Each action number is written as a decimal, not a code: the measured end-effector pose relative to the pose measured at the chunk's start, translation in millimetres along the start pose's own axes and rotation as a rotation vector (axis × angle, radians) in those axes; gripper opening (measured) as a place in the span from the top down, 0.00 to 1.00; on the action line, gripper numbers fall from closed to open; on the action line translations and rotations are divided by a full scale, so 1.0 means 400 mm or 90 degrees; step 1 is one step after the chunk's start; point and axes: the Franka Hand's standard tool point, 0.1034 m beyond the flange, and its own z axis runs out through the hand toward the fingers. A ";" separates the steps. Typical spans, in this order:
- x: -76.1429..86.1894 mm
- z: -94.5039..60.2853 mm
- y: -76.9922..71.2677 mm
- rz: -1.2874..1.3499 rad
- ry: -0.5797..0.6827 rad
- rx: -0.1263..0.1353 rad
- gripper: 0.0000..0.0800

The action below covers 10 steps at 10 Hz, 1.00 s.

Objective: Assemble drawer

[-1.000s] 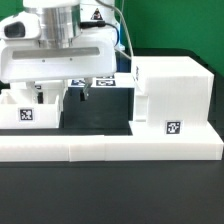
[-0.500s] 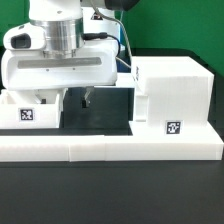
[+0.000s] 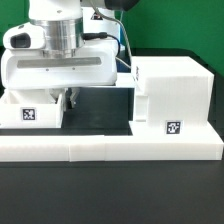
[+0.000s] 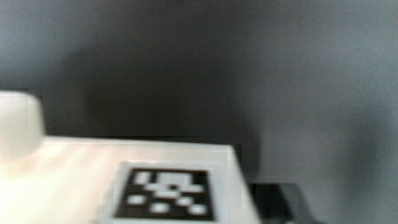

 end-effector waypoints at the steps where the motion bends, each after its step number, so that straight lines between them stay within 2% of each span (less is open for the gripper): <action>1: 0.000 0.000 0.000 0.000 0.000 0.000 0.91; 2: 0.000 0.000 0.000 0.000 0.000 0.000 0.95; 8: 0.003 -0.003 -0.006 -0.007 -0.004 0.001 0.95; 10: 0.030 -0.045 -0.055 -0.041 -0.006 0.008 0.95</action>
Offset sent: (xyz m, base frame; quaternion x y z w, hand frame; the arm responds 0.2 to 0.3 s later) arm 0.0000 0.0000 0.0000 0.0000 0.0000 0.0000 1.0000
